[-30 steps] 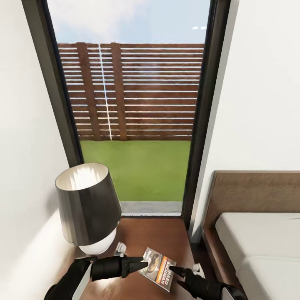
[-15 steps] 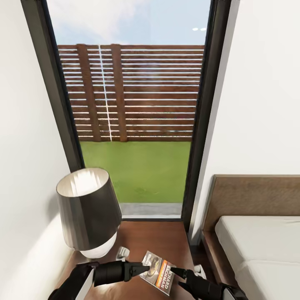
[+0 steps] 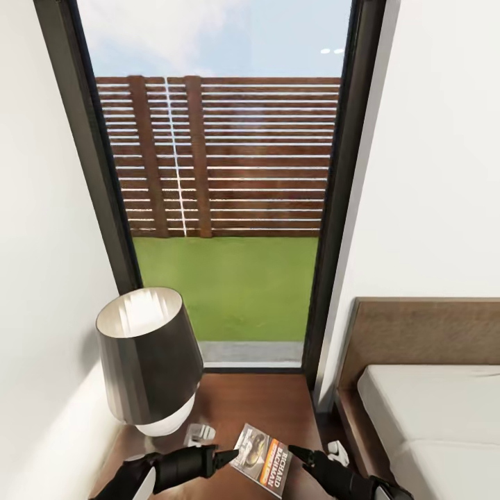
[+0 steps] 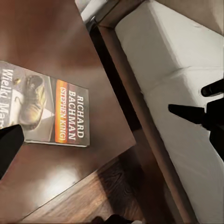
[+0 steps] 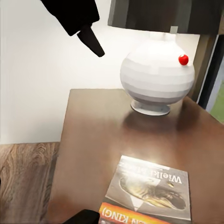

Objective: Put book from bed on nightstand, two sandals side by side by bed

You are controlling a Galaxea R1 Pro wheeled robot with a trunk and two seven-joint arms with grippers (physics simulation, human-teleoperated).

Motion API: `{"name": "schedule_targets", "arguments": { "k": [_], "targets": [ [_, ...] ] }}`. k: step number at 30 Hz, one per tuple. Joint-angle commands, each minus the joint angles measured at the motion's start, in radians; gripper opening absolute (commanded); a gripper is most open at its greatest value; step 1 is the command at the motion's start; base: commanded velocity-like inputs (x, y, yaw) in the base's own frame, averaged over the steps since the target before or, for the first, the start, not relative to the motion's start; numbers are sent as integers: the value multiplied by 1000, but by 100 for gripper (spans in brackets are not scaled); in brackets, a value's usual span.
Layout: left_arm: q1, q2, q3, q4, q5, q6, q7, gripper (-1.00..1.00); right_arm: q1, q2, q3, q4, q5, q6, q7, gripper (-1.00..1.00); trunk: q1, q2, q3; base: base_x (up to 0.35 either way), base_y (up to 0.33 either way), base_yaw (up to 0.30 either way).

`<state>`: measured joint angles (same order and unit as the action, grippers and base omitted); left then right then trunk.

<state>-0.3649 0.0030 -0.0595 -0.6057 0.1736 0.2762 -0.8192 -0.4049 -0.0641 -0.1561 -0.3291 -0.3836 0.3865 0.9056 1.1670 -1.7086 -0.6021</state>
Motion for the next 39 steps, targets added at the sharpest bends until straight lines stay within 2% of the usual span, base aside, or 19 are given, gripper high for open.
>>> {"name": "schedule_targets", "arguments": {
  "k": [1, 4, 5, 10, 11, 19, 20, 31, 39],
  "targets": [
    [0, 0, -2, 2, 9, 4, 42, 100, 0, 0, -2, 17, -6, -4, 1, 100, -4, 7, 2, 0, 0, 0],
    [0, 0, -2, 4, 8, -4, 103, 100, 0, -2, -2, 44, -6, -14, 1, 100, -16, 28, 12, 0, 0, 0],
    [0, 0, -2, 5, 8, -13, 148, 100, 0, -7, -2, 59, -6, -18, 1, 100, -19, 35, 15, 0, 0, 0],
    [0, 0, -3, 5, 7, -42, 281, 100, 0, -18, -2, 77, -6, -28, -1, 100, -39, 70, 30, 0, 0, 0],
    [0, 0, -4, 6, 8, -52, 333, 100, 0, -20, -3, 80, -6, -30, -2, 100, -42, 77, 34, 0, 0, 0],
    [0, -1, -6, 11, 10, -76, 499, 100, 0, -24, -3, 85, -5, -35, -5, 100, -73, 133, 59, 0, 0, 0],
    [1, -2, -6, 12, 10, -79, 538, 100, 0, -24, -3, 86, -5, -35, -5, 100, -77, 140, 62, 0, 0, 0],
    [4, -3, -7, 49, 9, -158, 695, 100, 0, -25, -2, 87, -4, -36, -7, 100, -119, 217, 96, 0, 0, 0],
    [4, -3, -8, 69, 8, -174, 716, 100, 0, -46, -1, 90, -4, -37, -7, 100, -150, 273, 121, 0, 0, 0]
  ]
}}
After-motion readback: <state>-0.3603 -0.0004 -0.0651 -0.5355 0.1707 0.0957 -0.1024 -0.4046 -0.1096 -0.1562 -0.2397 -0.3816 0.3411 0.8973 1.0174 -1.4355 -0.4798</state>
